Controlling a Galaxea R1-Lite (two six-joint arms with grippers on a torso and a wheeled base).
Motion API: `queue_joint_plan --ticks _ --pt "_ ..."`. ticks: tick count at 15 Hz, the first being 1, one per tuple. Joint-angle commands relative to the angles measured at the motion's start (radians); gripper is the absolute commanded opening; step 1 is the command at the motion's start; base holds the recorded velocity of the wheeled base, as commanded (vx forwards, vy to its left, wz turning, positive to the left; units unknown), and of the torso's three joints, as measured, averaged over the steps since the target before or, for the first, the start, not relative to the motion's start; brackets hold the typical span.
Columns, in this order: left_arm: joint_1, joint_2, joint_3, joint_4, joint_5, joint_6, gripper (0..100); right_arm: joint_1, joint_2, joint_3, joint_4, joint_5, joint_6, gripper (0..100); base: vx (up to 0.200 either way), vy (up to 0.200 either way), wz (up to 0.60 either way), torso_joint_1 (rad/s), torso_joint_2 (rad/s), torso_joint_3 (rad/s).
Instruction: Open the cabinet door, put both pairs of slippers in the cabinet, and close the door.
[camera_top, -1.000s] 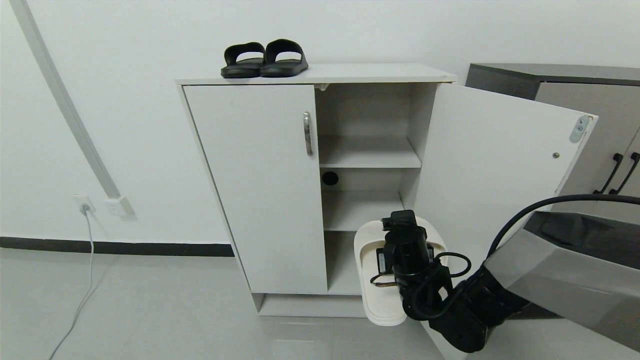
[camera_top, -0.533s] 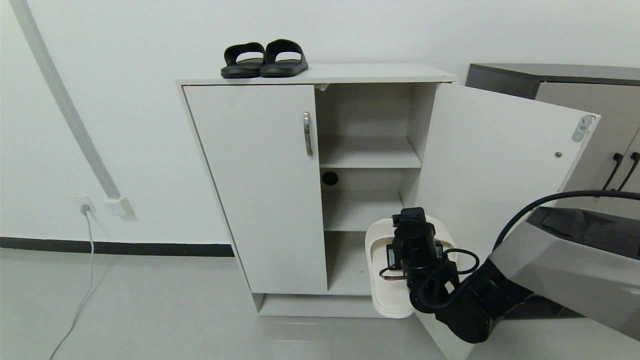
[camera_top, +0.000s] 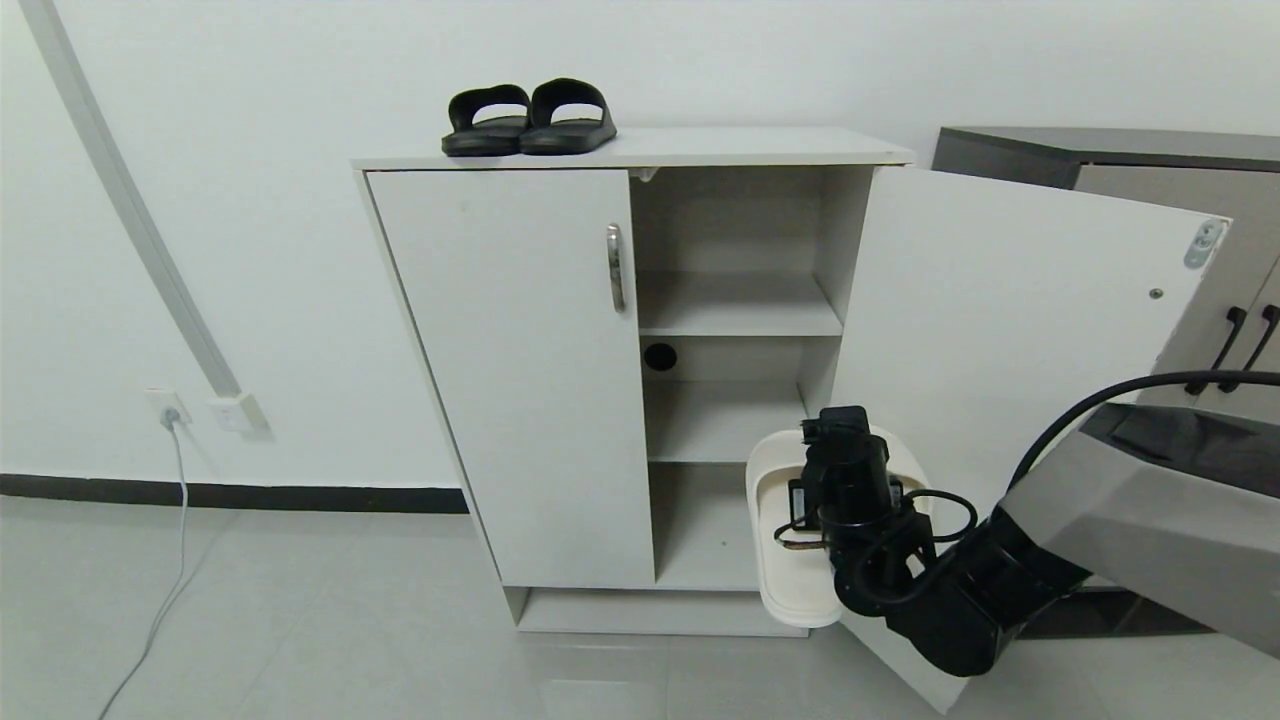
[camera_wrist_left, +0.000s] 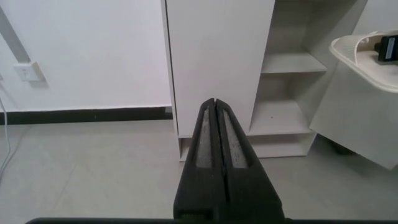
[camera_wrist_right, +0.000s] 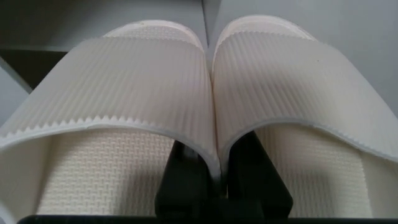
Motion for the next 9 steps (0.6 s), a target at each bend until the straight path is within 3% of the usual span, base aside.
queue_joint_plan --ticks 1,4,9 --pt "0.001 0.001 0.0 0.0 0.0 0.002 0 0.037 -0.009 0.006 -0.005 0.012 0.002 0 0.0 0.0 0.0 0.0 0.0 0.0" --pt "0.001 0.001 0.0 0.0 0.0 0.002 0 0.123 0.047 -0.057 -0.008 0.056 0.024 0 0.0 0.0 0.0 0.0 0.0 0.0" --pt "0.001 0.001 0.0 0.0 0.0 0.003 0 0.126 0.18 -0.178 -0.007 0.052 0.068 0 0.0 0.0 0.0 0.0 0.0 0.0"
